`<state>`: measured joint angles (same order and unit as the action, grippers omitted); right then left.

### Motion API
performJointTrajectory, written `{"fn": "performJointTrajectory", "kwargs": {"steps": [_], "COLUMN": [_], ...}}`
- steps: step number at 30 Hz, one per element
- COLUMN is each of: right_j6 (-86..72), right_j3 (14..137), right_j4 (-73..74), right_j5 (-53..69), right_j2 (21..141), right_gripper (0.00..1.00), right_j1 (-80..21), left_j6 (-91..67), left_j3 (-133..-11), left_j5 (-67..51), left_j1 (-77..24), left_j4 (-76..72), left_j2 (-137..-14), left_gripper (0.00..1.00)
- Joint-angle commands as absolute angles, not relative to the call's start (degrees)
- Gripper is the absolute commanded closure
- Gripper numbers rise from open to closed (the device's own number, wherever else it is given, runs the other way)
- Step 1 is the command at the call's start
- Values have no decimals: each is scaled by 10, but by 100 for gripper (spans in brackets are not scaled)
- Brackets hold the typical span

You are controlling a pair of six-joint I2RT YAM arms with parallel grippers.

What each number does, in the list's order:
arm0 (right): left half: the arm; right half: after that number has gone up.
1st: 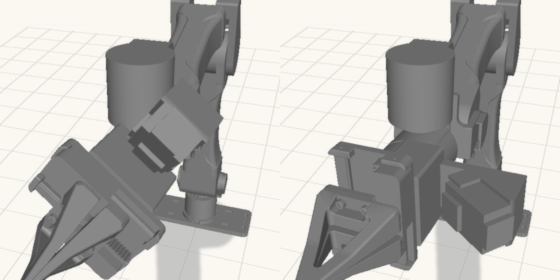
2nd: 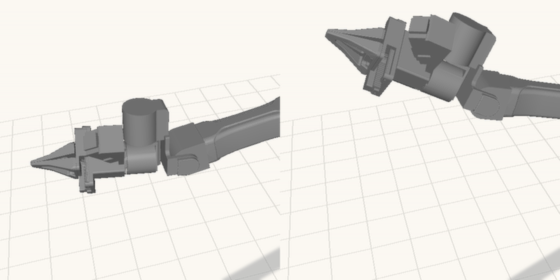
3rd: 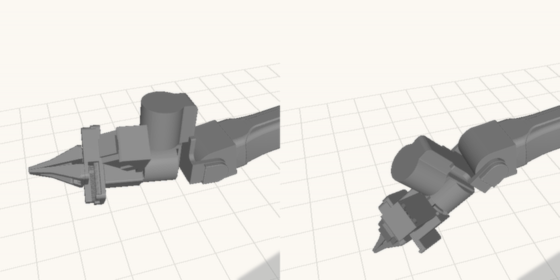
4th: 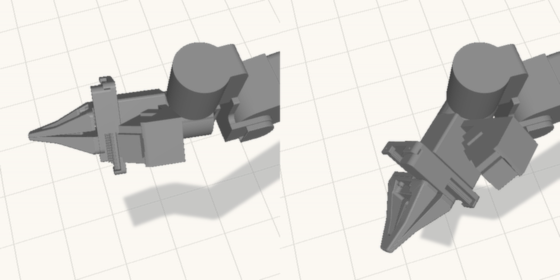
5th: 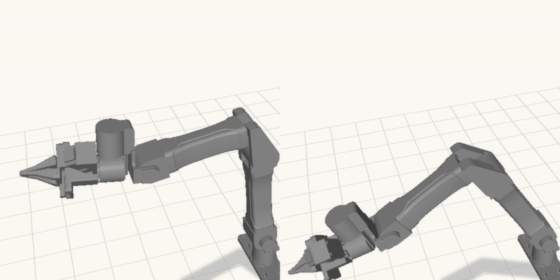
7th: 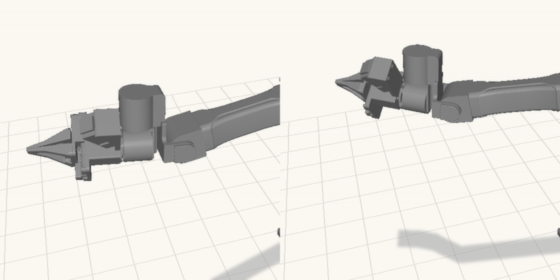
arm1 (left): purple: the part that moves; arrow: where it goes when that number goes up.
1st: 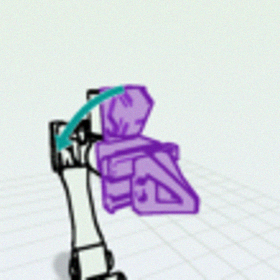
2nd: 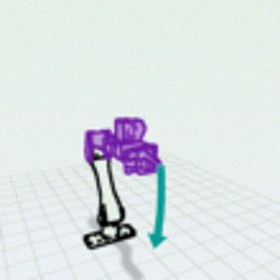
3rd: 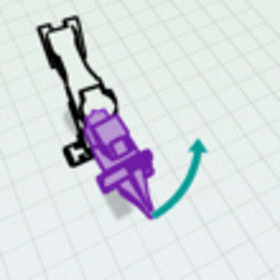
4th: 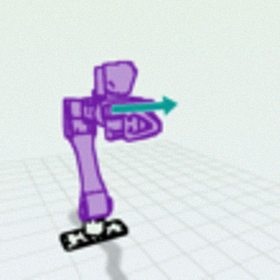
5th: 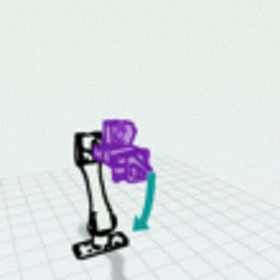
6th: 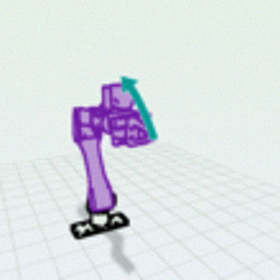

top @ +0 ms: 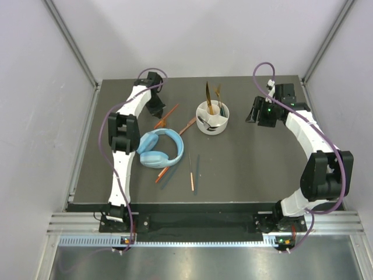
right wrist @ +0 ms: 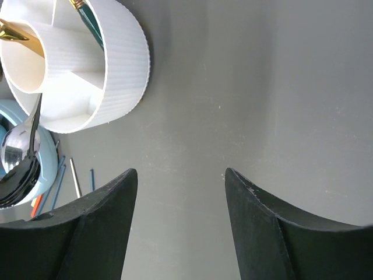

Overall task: Sort the eating utensils into containers
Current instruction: Pick up the spoon from the center of the board.

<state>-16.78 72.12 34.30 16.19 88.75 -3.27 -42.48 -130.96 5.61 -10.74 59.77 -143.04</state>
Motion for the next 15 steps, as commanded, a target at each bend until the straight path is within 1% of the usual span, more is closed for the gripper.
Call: {"fn": "performJointTrajectory", "kwargs": {"steps": [1, 5, 9, 11, 15], "right_j6": [-174, -175, -171, -170, -170], "right_j3": [746, 756, 765, 770, 770], "right_j4": [325, 330, 334, 335, 336], "right_j5": [178, 180, 178, 175, 172], "right_j2": [883, 888, 889, 889, 885], "right_gripper": [39, 40, 41, 41, 41], "right_j1": [-30, -42, -55, -61, -64], "left_j6": [-425, -455, -467, -467, -455], "left_j3": [-1273, -1236, -1213, -1216, -1214], "left_j5": [52, 3, -71, -110, -134], "left_j1": [-73, -58, -56, -56, -57], "left_j4": [504, 459, 432, 428, 442], "left_j2": [-1360, -1325, -1299, -1303, -1311], "left_gripper": [100, 100, 100, 100, 100]}}
